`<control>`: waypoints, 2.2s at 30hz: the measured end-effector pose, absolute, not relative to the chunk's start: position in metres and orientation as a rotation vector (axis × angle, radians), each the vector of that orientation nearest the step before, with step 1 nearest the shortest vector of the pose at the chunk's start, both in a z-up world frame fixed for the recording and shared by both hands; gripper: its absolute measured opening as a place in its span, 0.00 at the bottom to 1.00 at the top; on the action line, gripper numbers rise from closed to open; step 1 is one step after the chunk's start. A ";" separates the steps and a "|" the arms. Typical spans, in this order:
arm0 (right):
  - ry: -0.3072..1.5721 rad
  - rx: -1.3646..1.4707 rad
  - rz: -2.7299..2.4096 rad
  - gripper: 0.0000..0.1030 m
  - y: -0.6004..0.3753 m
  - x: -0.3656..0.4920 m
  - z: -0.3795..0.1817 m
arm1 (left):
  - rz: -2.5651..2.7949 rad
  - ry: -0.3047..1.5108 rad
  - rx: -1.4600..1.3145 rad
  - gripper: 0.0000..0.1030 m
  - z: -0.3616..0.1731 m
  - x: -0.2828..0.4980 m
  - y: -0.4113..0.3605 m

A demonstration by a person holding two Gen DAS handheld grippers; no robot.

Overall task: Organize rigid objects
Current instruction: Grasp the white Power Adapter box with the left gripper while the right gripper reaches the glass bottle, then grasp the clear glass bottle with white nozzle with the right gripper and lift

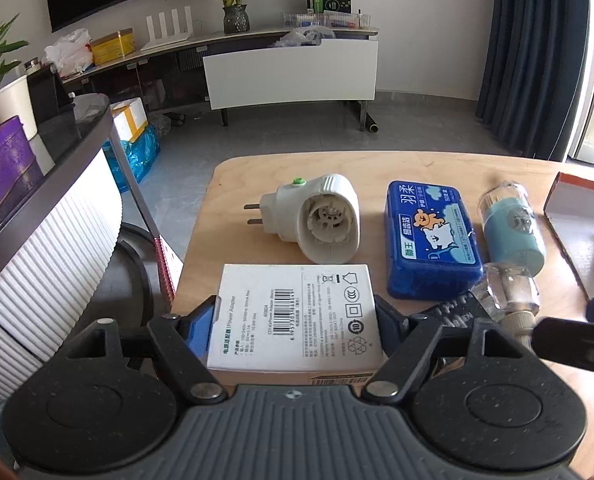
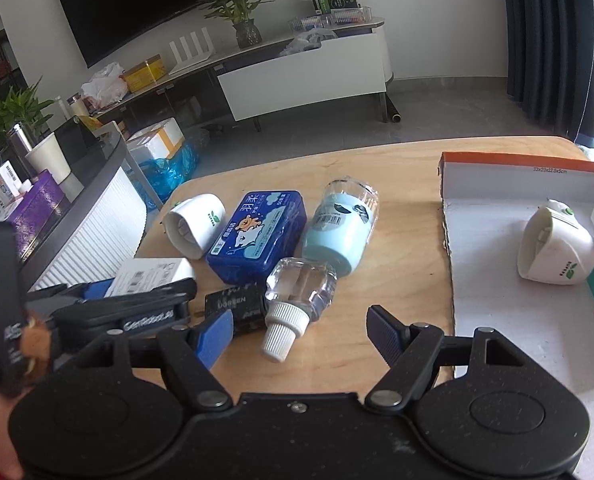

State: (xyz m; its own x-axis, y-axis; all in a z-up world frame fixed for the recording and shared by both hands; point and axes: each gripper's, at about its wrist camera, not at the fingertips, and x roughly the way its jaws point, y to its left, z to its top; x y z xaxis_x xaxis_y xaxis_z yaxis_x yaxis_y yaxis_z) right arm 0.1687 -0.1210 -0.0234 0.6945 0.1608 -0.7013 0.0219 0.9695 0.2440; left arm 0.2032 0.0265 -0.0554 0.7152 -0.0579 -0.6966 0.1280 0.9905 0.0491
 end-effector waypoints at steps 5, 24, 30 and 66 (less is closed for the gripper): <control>0.810 0.249 0.021 0.82 -0.112 0.194 -0.038 | -0.111 0.768 0.051 0.76 -0.047 0.179 0.031; 0.779 0.137 -0.025 0.63 -0.112 0.199 -0.054 | -0.131 0.733 -0.038 0.76 -0.048 0.170 0.038; 0.753 0.098 -0.013 0.60 -0.109 0.193 -0.056 | -0.130 0.725 -0.042 0.76 -0.049 0.168 0.039; 0.615 0.080 0.040 0.60 -0.146 0.033 0.044 | -0.199 0.626 -0.025 0.76 0.011 0.086 -0.014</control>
